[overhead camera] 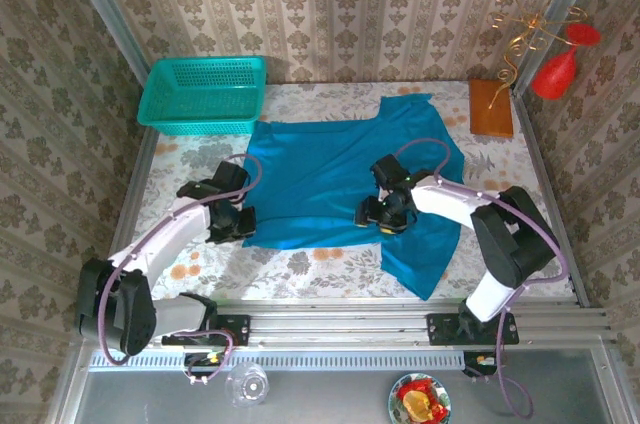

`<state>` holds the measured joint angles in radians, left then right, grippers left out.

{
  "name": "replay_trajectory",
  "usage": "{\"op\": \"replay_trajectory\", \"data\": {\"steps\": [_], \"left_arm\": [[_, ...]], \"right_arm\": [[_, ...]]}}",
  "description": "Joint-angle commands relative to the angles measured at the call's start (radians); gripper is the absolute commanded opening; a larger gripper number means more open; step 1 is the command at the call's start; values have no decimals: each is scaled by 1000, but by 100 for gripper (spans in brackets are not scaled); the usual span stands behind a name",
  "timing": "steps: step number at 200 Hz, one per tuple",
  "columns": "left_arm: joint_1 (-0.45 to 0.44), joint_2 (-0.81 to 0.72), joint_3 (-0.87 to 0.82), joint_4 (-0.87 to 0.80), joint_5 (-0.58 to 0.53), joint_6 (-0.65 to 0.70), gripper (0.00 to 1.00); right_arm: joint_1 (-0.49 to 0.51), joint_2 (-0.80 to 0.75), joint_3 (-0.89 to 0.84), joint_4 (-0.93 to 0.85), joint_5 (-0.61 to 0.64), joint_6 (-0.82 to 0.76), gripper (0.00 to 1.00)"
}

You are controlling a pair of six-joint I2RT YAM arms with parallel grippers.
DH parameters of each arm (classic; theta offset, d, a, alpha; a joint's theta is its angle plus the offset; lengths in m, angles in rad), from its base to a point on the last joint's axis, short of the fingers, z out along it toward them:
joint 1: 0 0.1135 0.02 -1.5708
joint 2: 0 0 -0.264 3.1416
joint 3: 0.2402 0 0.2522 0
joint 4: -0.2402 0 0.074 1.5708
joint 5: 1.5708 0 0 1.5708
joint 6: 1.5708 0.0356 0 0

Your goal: Fold the inside-out t-shirt

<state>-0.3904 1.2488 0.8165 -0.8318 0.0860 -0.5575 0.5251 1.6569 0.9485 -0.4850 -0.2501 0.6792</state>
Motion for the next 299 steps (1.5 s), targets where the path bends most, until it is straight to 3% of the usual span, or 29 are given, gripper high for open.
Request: {"op": "replay_trajectory", "data": {"steps": [1,60,105,133,192,203,234,256,274,299], "left_arm": [[24,-6,-1,59,47,-13,0],[93,13,20,85,148,46,0],[117,-14,13,83,200,57,0],[125,-29,-2,86,219,54,0],[138,-43,-10,85,232,55,0],[142,-43,-8,87,237,56,0],[153,-41,1,100,245,56,0],[163,-27,17,131,254,52,7],[174,-4,60,155,286,58,14],[196,-11,167,149,274,92,27]], "right_arm": [[97,-71,43,14,-17,-162,65],[386,6,66,404,30,-559,61],[467,193,131,662,28,-826,62],[489,301,187,760,61,-900,63],[493,448,306,788,112,-915,56],[493,462,314,787,125,-914,49],[493,450,302,788,123,-912,16],[490,413,277,784,104,-882,0],[474,375,244,800,81,-810,0],[416,315,170,845,98,-580,0]]}}
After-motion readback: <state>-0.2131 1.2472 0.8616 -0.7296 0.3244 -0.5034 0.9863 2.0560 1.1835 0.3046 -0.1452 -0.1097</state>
